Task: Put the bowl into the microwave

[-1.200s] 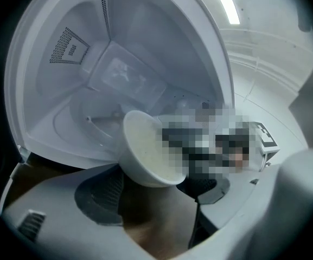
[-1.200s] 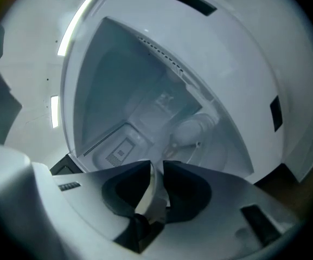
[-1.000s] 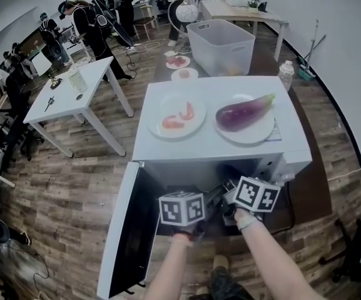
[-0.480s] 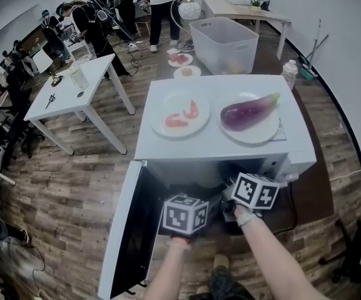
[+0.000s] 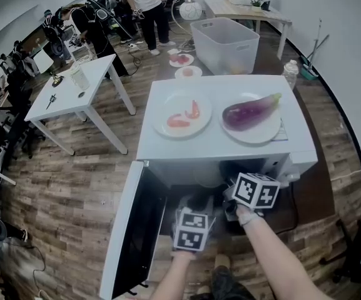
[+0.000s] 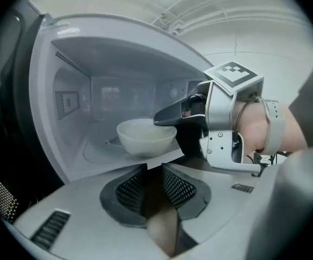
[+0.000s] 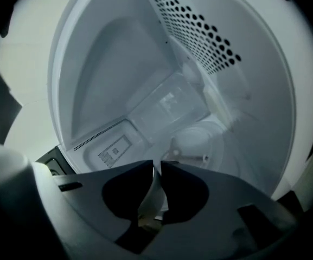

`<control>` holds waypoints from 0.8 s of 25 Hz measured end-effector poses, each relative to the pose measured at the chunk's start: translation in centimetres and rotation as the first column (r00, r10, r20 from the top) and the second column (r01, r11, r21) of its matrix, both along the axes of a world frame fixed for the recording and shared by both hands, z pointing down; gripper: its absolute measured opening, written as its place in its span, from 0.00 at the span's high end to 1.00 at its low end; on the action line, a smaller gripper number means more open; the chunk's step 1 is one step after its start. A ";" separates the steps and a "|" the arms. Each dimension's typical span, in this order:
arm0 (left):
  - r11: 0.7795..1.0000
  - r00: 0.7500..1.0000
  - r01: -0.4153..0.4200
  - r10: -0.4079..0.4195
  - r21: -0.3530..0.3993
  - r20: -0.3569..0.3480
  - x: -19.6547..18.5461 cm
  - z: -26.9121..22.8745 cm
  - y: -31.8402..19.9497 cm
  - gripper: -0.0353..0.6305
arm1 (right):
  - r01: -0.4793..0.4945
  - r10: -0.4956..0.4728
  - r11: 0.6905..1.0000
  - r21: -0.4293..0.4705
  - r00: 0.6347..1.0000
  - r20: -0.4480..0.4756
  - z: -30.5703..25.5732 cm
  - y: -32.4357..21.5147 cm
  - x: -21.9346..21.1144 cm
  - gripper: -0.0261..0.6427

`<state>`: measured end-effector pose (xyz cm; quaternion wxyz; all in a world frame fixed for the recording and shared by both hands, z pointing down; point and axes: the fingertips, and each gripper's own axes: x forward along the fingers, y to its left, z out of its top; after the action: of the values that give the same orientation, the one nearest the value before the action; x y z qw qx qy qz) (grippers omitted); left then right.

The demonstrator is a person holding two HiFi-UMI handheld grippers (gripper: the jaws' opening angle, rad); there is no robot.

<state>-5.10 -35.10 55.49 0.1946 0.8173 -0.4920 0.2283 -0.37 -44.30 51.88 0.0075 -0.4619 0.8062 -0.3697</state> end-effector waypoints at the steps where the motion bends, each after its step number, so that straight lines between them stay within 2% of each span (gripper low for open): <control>1: 1.000 1.000 0.006 -0.006 0.017 0.003 -0.1 -0.2 -0.2 0.83 | 0.002 -0.002 1.000 0.004 1.000 -0.002 0.0 0.0 0.0 0.89; 5: 0.999 1.000 0.022 -0.023 0.040 0.009 -0.5 -0.5 -1.0 0.86 | 0.033 -0.031 0.999 0.039 0.998 -0.048 0.3 -0.1 -0.1 0.89; 6: 0.999 0.999 0.030 -0.031 0.041 0.012 -0.7 -0.5 -1.1 0.93 | 0.037 -0.034 0.998 0.049 0.997 -0.065 0.3 -0.1 -0.1 0.89; 7: 0.998 0.999 0.034 -0.035 0.043 0.010 -0.8 -0.6 -1.2 0.95 | 0.040 -0.035 0.997 0.059 0.996 -0.080 0.3 -0.1 0.0 0.89; 20: 0.998 0.998 0.056 -0.056 0.017 -0.034 -0.7 -0.2 -1.9 0.95 | 0.091 -0.065 0.986 0.141 0.982 -0.175 -0.6 -0.1 -0.2 0.89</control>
<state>-5.84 -37.01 55.32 0.2018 0.8085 -0.5134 0.2047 -0.54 -44.38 51.32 -0.0416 -0.4578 0.8467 -0.2679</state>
